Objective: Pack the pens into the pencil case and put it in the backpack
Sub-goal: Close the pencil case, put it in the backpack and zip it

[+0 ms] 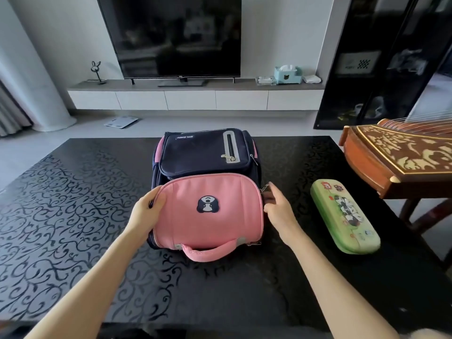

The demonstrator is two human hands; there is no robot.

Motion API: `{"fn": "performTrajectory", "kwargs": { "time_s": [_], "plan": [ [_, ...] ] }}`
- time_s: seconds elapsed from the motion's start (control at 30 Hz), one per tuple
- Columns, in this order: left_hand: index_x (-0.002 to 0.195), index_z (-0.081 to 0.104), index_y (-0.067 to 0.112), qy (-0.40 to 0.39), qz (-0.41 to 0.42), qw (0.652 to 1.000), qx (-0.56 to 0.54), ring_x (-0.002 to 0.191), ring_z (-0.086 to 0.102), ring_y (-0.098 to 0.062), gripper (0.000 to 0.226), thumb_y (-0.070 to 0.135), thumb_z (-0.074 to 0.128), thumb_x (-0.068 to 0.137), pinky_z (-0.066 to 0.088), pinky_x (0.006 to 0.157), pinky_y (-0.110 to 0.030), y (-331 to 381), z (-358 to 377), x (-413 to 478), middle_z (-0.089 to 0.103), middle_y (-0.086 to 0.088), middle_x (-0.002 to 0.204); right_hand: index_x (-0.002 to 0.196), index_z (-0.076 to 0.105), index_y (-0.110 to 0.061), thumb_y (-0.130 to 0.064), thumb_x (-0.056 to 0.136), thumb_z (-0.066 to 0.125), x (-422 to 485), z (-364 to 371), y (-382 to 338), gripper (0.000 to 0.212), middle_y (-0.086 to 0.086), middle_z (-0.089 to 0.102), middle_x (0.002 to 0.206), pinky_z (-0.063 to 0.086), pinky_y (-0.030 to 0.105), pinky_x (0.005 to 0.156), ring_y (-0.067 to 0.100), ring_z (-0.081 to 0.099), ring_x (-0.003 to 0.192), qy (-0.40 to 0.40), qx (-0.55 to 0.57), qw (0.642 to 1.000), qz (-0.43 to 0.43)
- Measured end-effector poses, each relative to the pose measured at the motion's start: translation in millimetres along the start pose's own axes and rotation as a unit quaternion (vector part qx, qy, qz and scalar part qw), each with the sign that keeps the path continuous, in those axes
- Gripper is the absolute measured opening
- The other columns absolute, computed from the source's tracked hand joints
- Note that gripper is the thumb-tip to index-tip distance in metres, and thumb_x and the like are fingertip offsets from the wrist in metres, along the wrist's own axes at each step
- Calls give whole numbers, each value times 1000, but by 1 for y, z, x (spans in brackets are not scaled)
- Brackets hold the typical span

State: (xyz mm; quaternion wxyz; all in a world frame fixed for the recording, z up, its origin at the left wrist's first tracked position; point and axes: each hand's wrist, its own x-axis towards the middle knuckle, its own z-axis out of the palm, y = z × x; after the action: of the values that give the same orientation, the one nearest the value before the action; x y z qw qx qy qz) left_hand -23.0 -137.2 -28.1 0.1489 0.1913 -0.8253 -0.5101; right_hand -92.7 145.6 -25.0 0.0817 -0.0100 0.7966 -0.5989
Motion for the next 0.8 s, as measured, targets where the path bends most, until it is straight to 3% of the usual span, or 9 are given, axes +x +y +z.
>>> {"fn": "performTrajectory", "kwargs": {
  "time_s": [0.07, 0.17, 0.27, 0.33, 0.4, 0.5, 0.57, 0.67, 0.8],
  "plan": [
    [113, 58, 41, -13, 4, 1000, -11, 108, 54, -13, 25, 27, 48, 95, 41, 89, -27, -1, -3, -3, 62, 11, 110, 143, 34, -24, 4, 84, 40, 8, -8, -7, 66, 3, 49, 127, 41, 34, 99, 18, 48, 115, -47, -16, 999, -14],
    [98, 56, 47, -18, 20, 1000, -15, 97, 54, -6, 28, 21, 47, 96, 40, 81, -17, 3, -5, -10, 57, 25, 95, 134, 48, -17, -6, 91, 40, 18, -21, -14, 46, 4, 56, 99, 43, 27, 70, 16, 54, 85, -87, -9, 996, -17],
    [113, 57, 30, 5, 50, 999, 8, 83, 52, 7, 25, 15, 45, 97, 37, 66, -1, 4, 0, -20, 53, 27, 90, 102, 57, -11, -17, 95, 46, 19, -27, -16, 15, 7, 56, 78, 41, 27, 54, 15, 53, 65, -103, -84, 991, -19],
    [113, 56, 29, 18, 64, 998, 5, 80, 53, 14, 25, 14, 44, 97, 36, 64, 3, 3, 2, -24, 54, 24, 90, 83, 53, -10, -28, 97, 47, 17, -24, -14, 24, 5, 52, 70, 39, 25, 45, 14, 49, 56, -118, -106, 987, 17],
    [113, 56, 30, 14, 62, 998, -1, 84, 54, 9, 26, 14, 44, 97, 38, 65, 0, 3, 1, -24, 56, 20, 92, 80, 50, -8, -28, 96, 50, 17, -23, -11, 25, 5, 46, 65, 33, 21, 38, 12, 42, 51, -119, -19, 989, 80],
    [119, 59, 21, 14, 60, 998, 7, 85, 53, 1, 27, 15, 45, 97, 37, 66, 1, 2, 1, -24, 56, 18, 93, 76, 52, -3, -1, 91, 51, 19, -24, -9, 15, 7, 43, 66, 28, 17, 34, 11, 37, 50, -98, 181, 967, 151],
    [123, 57, 18, 14, 52, 998, 13, 90, 52, -7, 29, 17, 45, 97, 35, 70, 0, -1, 1, -25, 55, 9, 100, 69, 50, -3, 8, 85, 46, 20, -24, -10, 20, 7, 41, 62, 25, 17, 31, 11, 36, 46, -61, 228, 954, 185],
    [128, 53, 26, 9, 20, 1000, 23, 106, 45, -15, 33, 26, 46, 96, 34, 91, -21, -7, 2, -23, 48, -2, 117, 63, 44, -6, 9, 79, 44, 18, -22, -13, 22, 6, 38, 57, 22, 16, 28, 10, 34, 35, -23, 219, 956, 194],
    [128, 53, 26, 8, 20, 999, 28, 110, 46, -17, 33, 28, 46, 96, 35, 98, -29, -13, 3, -21, 50, -5, 120, 74, 58, -2, 9, 75, 44, 12, -20, -28, 18, 9, 45, 56, 24, 15, 32, 15, 37, 40, 42, 84, 990, 105]
  ]
}}
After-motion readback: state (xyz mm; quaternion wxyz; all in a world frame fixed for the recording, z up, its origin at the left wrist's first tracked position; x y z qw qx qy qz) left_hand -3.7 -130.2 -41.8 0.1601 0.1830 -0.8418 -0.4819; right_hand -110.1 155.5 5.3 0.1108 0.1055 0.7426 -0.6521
